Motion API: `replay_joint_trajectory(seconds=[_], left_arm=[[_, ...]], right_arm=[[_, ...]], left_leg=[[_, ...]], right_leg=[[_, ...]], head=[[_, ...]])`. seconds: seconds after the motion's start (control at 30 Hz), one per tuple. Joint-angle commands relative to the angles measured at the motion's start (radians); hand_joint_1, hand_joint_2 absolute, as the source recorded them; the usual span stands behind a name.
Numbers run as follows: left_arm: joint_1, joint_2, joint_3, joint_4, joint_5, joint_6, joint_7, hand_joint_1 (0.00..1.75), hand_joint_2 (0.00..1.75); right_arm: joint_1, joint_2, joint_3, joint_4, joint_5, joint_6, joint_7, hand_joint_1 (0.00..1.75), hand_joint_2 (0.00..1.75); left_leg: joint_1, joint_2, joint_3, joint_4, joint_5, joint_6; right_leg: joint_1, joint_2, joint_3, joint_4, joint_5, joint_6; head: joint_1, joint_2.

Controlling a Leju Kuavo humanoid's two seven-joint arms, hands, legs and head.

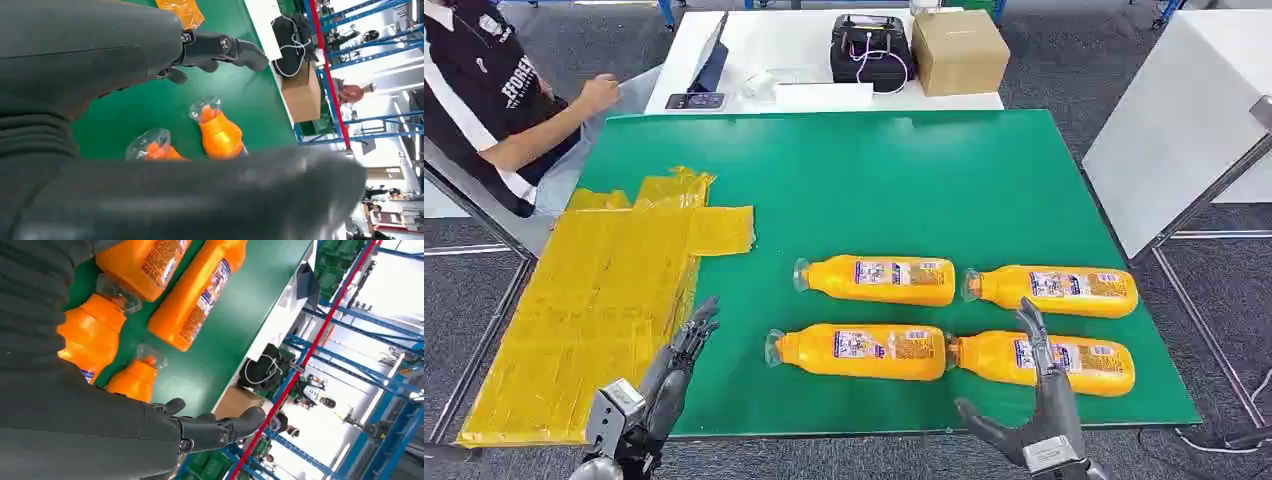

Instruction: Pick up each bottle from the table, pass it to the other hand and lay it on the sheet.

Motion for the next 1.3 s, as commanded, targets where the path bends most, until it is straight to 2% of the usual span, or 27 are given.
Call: replay_joint_trajectory(seconds=[0.03, 0.07, 0.1, 0.17, 0.2, 0.23, 0.27, 0.3, 0.33, 0.37, 0.4, 0.43, 0.47, 0.5, 0.57, 0.6, 0.8, 0.83, 0.87, 0.9, 1.0, 1.07, 1.1, 1.27, 1.3], left_arm=[[-0.023, -0.128, 0.109, 0.010, -0.016, 0.125, -0.123, 0.00, 0.00], [-0.023, -0.128, 0.109, 0.010, -0.016, 0.125, -0.123, 0.00, 0.00], [-0.033, -0.220, 0.111, 0.033, -0.054, 0.239, -0.249, 0.00, 0.00], [-0.033, -0.220, 0.111, 0.033, -0.054, 0.239, -0.249, 0.00, 0.00], [-0.033, -0.220, 0.111, 0.033, -0.054, 0.239, -0.249, 0.00, 1.75], [-0.033, -0.220, 0.111, 0.033, -0.054, 0.239, -0.249, 0.00, 1.75], [-0.045, -0.246, 0.096, 0.038, -0.079, 0.255, -0.261, 0.00, 1.75], [-0.045, -0.246, 0.096, 0.038, -0.079, 0.255, -0.261, 0.00, 1.75], [-0.045, -0.246, 0.096, 0.038, -0.079, 0.255, -0.261, 0.00, 1.75], [-0.045, -0.246, 0.096, 0.038, -0.079, 0.255, -0.261, 0.00, 1.75], [-0.045, -0.246, 0.096, 0.038, -0.079, 0.255, -0.261, 0.00, 1.75], [-0.045, -0.246, 0.096, 0.038, -0.079, 0.255, -0.261, 0.00, 1.75], [-0.045, -0.246, 0.096, 0.038, -0.079, 0.255, -0.261, 1.55, 1.75], [-0.045, -0.246, 0.096, 0.038, -0.079, 0.255, -0.261, 1.75, 1.75], [-0.056, -0.263, 0.078, 0.041, -0.095, 0.271, -0.252, 1.75, 1.75], [-0.056, -0.263, 0.078, 0.041, -0.095, 0.271, -0.252, 1.75, 1.75], [-0.066, -0.276, 0.061, 0.043, -0.105, 0.285, -0.241, 1.75, 1.75], [-0.066, -0.276, 0.061, 0.043, -0.105, 0.285, -0.241, 1.75, 1.75], [-0.066, -0.276, 0.061, 0.043, -0.105, 0.285, -0.241, 1.75, 1.75], [-0.066, -0.276, 0.061, 0.043, -0.105, 0.285, -0.241, 1.75, 1.75], [-0.066, -0.276, 0.061, 0.043, -0.105, 0.285, -0.241, 1.75, 1.75], [-0.074, -0.284, 0.045, 0.044, -0.115, 0.300, -0.229, 1.75, 1.75], [-0.074, -0.284, 0.045, 0.044, -0.115, 0.300, -0.229, 1.75, 1.75], [-0.074, -0.284, 0.045, 0.044, -0.115, 0.300, -0.229, 1.75, 1.75], [-0.081, -0.291, 0.030, 0.046, -0.123, 0.314, -0.220, 1.75, 1.75]], right_arm=[[-0.055, 0.113, -0.022, 0.067, -0.126, 0.085, -0.086, 0.00, 1.75], [-0.055, 0.113, -0.022, 0.067, -0.126, 0.085, -0.086, 0.00, 1.75], [-0.092, 0.178, -0.018, 0.107, -0.222, 0.087, -0.089, 0.00, 1.75], [-0.092, 0.178, -0.018, 0.107, -0.222, 0.087, -0.089, 0.00, 1.75], [-0.092, 0.178, -0.018, 0.107, -0.222, 0.087, -0.089, 0.00, 1.75], [-0.092, 0.178, -0.018, 0.107, -0.222, 0.087, -0.089, 0.00, 1.75], [-0.126, 0.206, 0.009, 0.146, -0.188, 0.062, -0.092, 0.00, 1.75], [-0.126, 0.206, 0.009, 0.146, -0.188, 0.062, -0.092, 0.00, 0.00], [-0.126, 0.206, 0.009, 0.146, -0.188, 0.062, -0.092, 0.00, 0.00], [-0.126, 0.206, 0.009, 0.146, -0.188, 0.062, -0.092, 0.00, 1.75], [-0.126, 0.206, 0.009, 0.146, -0.188, 0.062, -0.092, 0.00, 1.75], [-0.126, 0.206, 0.009, 0.146, -0.188, 0.062, -0.092, 0.17, 1.75], [-0.126, 0.206, 0.009, 0.146, -0.188, 0.062, -0.092, 1.69, 1.75], [-0.126, 0.206, 0.009, 0.146, -0.188, 0.062, -0.092, 1.75, 1.75], [-0.158, 0.228, 0.036, 0.183, -0.163, 0.033, -0.094, 1.75, 1.75], [-0.158, 0.228, 0.036, 0.183, -0.163, 0.033, -0.094, 1.75, 1.75], [-0.185, 0.243, 0.062, 0.219, -0.145, 0.002, -0.099, 1.75, 1.75], [-0.185, 0.243, 0.062, 0.219, -0.145, 0.002, -0.099, 1.75, 1.75], [-0.185, 0.243, 0.062, 0.219, -0.145, 0.002, -0.099, 1.75, 1.75], [-0.185, 0.243, 0.062, 0.219, -0.145, 0.002, -0.099, 1.75, 1.75], [-0.185, 0.243, 0.062, 0.219, -0.145, 0.002, -0.099, 1.75, 1.75], [-0.209, 0.254, 0.084, 0.250, -0.133, -0.028, -0.102, 1.75, 1.75], [-0.209, 0.254, 0.084, 0.250, -0.133, -0.028, -0.102, 1.75, 1.75], [-0.209, 0.254, 0.084, 0.250, -0.133, -0.028, -0.102, 1.75, 1.75], [-0.228, 0.262, 0.102, 0.277, -0.127, -0.053, -0.103, 1.75, 1.75]], left_leg=[[0.001, 0.002, 0.005, -0.001, -0.002, -0.001], [0.002, 0.002, 0.007, -0.002, -0.002, -0.001], [0.000, 0.001, 0.003, -0.001, -0.001, 0.000], [0.001, 0.001, 0.004, -0.001, -0.001, 0.000], [0.001, 0.001, 0.003, -0.001, -0.001, 0.000], [0.001, 0.002, 0.005, -0.001, -0.001, -0.001], [0.001, 0.001, 0.003, -0.001, -0.001, 0.000], [0.001, 0.001, 0.003, -0.001, -0.001, 0.000], [0.002, 0.003, 0.008, -0.002, -0.003, -0.001], [0.001, 0.001, 0.004, -0.001, -0.001, -0.001], [0.002, 0.002, 0.006, -0.002, -0.002, -0.001], [0.001, 0.002, 0.005, -0.001, -0.002, -0.001], [0.001, 0.001, 0.005, -0.001, -0.001, -0.001], [0.000, 0.001, 0.003, -0.001, -0.001, 0.000], [0.002, 0.002, 0.008, -0.002, -0.003, -0.001], [0.000, 0.001, 0.003, -0.001, -0.001, 0.000], [0.000, 0.001, 0.003, -0.001, -0.001, 0.000], [0.002, 0.003, 0.009, -0.002, -0.003, -0.001], [0.001, 0.001, 0.004, -0.001, -0.001, -0.001], [0.002, 0.002, 0.007, -0.002, -0.002, -0.001], [0.000, 0.001, 0.003, -0.001, -0.001, 0.000], [0.002, 0.002, 0.008, -0.002, -0.002, -0.001], [0.000, 0.001, 0.002, -0.001, -0.001, 0.000], [0.002, 0.002, 0.007, -0.002, -0.002, -0.001], [0.003, 0.004, 0.013, -0.003, -0.004, -0.001]], right_leg=[[0.002, 0.000, 0.006, -0.003, -0.001, -0.001], [0.002, 0.000, 0.009, -0.004, -0.001, -0.001], [0.000, 0.000, 0.003, -0.001, -0.001, 0.000], [0.001, 0.000, 0.005, -0.002, -0.001, -0.001], [0.001, 0.000, 0.003, -0.002, 0.000, -0.001], [0.001, 0.000, 0.006, -0.003, -0.001, -0.001], [0.001, 0.000, 0.004, -0.002, -0.001, -0.001], [0.001, 0.000, 0.004, -0.002, -0.001, -0.001], [0.003, 0.000, 0.010, -0.005, -0.002, -0.001], [0.001, 0.000, 0.004, -0.002, -0.001, -0.001], [0.002, 0.000, 0.008, -0.004, -0.001, -0.001], [0.001, 0.000, 0.006, -0.003, -0.001, -0.001], [0.001, 0.000, 0.005, -0.003, -0.001, -0.001], [0.001, 0.000, 0.003, -0.002, -0.001, 0.000], [0.002, 0.000, 0.009, -0.004, -0.002, -0.001], [0.001, 0.000, 0.003, -0.002, 0.000, 0.000], [0.001, 0.000, 0.003, -0.002, 0.000, 0.000], [0.003, 0.000, 0.010, -0.005, -0.002, -0.001], [0.001, 0.000, 0.004, -0.002, -0.001, -0.001], [0.002, 0.000, 0.008, -0.004, -0.001, -0.001], [0.001, 0.000, 0.003, -0.002, 0.000, 0.000], [0.002, 0.000, 0.009, -0.004, -0.001, -0.001], [0.001, 0.000, 0.003, -0.001, 0.000, 0.000], [0.002, 0.000, 0.008, -0.004, -0.001, -0.001], [0.004, 0.000, 0.015, -0.007, -0.002, -0.002]], head=[[0.000, 0.000], [0.000, 0.000], [0.000, 0.000], [0.000, 0.000], [0.000, 0.000], [0.000, 0.000], [0.000, 0.000], [0.000, 0.000], [0.000, 0.000], [0.000, 0.000], [0.000, 0.000], [0.000, 0.000], [0.000, 0.000], [0.000, 0.000], [0.000, 0.000], [0.000, 0.000], [0.000, 0.000], [0.000, 0.000], [0.000, 0.000], [0.000, 0.000], [0.000, 0.000], [0.000, 0.000], [0.000, 0.000], [0.000, 0.000], [0.000, 0.000]])
